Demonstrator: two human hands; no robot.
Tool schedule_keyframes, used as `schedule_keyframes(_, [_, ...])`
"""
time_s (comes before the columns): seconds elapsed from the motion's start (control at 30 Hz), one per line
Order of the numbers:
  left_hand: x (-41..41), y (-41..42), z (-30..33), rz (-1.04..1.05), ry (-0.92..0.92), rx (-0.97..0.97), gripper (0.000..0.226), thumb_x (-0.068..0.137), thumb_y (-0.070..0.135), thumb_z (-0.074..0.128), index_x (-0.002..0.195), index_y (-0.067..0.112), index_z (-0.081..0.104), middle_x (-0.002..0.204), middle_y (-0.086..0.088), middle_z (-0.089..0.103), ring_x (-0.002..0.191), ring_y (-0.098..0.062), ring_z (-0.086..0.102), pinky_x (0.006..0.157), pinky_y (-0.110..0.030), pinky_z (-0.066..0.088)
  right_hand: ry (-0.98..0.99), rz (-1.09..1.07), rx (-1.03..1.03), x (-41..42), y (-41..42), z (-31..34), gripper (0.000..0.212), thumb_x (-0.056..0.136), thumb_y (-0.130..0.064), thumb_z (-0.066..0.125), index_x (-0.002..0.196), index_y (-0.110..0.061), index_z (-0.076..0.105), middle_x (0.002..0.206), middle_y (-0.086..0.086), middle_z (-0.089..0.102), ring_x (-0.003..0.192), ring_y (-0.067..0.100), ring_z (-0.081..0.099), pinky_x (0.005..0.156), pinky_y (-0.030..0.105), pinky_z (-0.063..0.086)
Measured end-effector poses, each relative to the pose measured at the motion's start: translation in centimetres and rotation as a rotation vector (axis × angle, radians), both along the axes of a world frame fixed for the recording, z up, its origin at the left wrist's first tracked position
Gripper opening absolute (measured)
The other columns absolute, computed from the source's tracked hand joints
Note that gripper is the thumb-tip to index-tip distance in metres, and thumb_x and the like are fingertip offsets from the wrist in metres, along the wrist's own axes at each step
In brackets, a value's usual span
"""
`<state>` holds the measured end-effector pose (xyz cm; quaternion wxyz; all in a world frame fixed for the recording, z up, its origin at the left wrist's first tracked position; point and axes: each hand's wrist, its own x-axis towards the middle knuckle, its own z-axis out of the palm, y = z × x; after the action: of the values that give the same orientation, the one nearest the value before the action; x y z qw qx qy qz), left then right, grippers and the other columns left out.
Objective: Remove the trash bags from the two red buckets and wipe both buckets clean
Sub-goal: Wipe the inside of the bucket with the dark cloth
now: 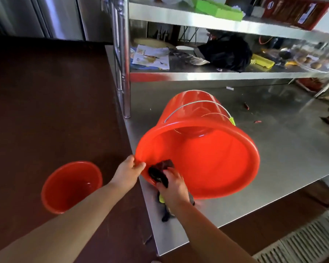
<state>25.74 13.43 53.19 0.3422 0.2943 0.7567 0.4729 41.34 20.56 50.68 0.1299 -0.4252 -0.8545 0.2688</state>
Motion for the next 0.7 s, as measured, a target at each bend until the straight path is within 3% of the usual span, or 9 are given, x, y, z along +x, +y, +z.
schedule_keyframes(0.13, [0.1, -0.1, -2.6, 0.031, -0.059, 0.056, 0.02, 0.099, 0.021, 0.045, 0.115, 0.012, 0.051, 0.102, -0.012, 0.06, 0.105, -0.031, 0.058, 0.099, -0.044, 0.043, -0.161, 0.08, 0.146, -1.4, -0.4, -2.8, 0.053, 0.095, -0.043, 0.043, 0.143, -0.021, 0.04, 0.149, 0.003, 0.039, 0.139, 0.019, 0.03, 0.112, 0.034, 0.019])
schedule_keyframes(0.2, [0.0, -0.1, -3.2, 0.002, 0.02, 0.087, 0.02, 0.1, 0.022, 0.042, 0.118, 0.016, 0.049, 0.101, -0.006, 0.059, 0.101, -0.025, 0.057, 0.093, -0.033, 0.042, -0.197, 0.095, 0.216, -1.5, 0.2, -3.8, 0.052, 0.097, -0.043, 0.035, 0.145, -0.022, 0.034, 0.152, 0.002, 0.035, 0.143, 0.016, 0.023, 0.115, 0.037, 0.007])
schedule_keyframes(0.3, [0.2, -0.1, -3.3, -0.06, 0.118, 0.121, 0.029, 0.1, 0.023, 0.041, 0.127, 0.015, 0.046, 0.107, 0.0, 0.059, 0.099, -0.013, 0.054, 0.083, -0.017, 0.035, -0.267, 0.1, 0.203, -2.3, 1.9, -5.2, 0.059, 0.099, -0.042, 0.031, 0.151, -0.022, 0.012, 0.159, 0.002, 0.014, 0.146, 0.014, 0.005, 0.116, 0.037, -0.007])
schedule_keyframes(0.43, [-0.2, 0.3, -2.6, -0.116, 0.17, 0.159, 0.03, 0.099, 0.028, 0.042, 0.126, 0.016, 0.047, 0.103, 0.007, 0.059, 0.097, -0.005, 0.055, 0.08, -0.012, 0.037, -0.325, 0.026, 0.215, -4.3, 6.6, -6.3, 0.063, 0.098, -0.043, 0.03, 0.152, -0.02, 0.006, 0.16, 0.004, 0.008, 0.147, 0.016, 0.005, 0.116, 0.039, 0.001])
schedule_keyframes(0.57, [-1.1, 0.6, -1.8, -0.116, 0.121, 0.166, 0.025, 0.093, 0.044, 0.037, 0.115, 0.034, 0.044, 0.099, 0.018, 0.061, 0.093, 0.011, 0.056, 0.079, -0.006, 0.039, -0.397, 0.034, 0.23, -6.1, 12.9, -6.6, 0.062, 0.099, -0.043, 0.028, 0.151, -0.016, 0.009, 0.159, 0.006, 0.011, 0.146, 0.019, 0.008, 0.117, 0.042, 0.004])
schedule_keyframes(0.7, [-1.4, 0.9, -2.0, -0.128, 0.222, 0.132, 0.017, 0.097, 0.047, 0.034, 0.108, 0.037, 0.042, 0.091, 0.014, 0.062, 0.088, 0.003, 0.058, 0.075, -0.014, 0.043, -0.426, 0.023, 0.313, -7.0, 17.5, -7.0, 0.06, 0.098, -0.044, 0.029, 0.148, -0.011, 0.023, 0.156, 0.009, 0.022, 0.144, 0.021, 0.015, 0.117, 0.042, 0.004])
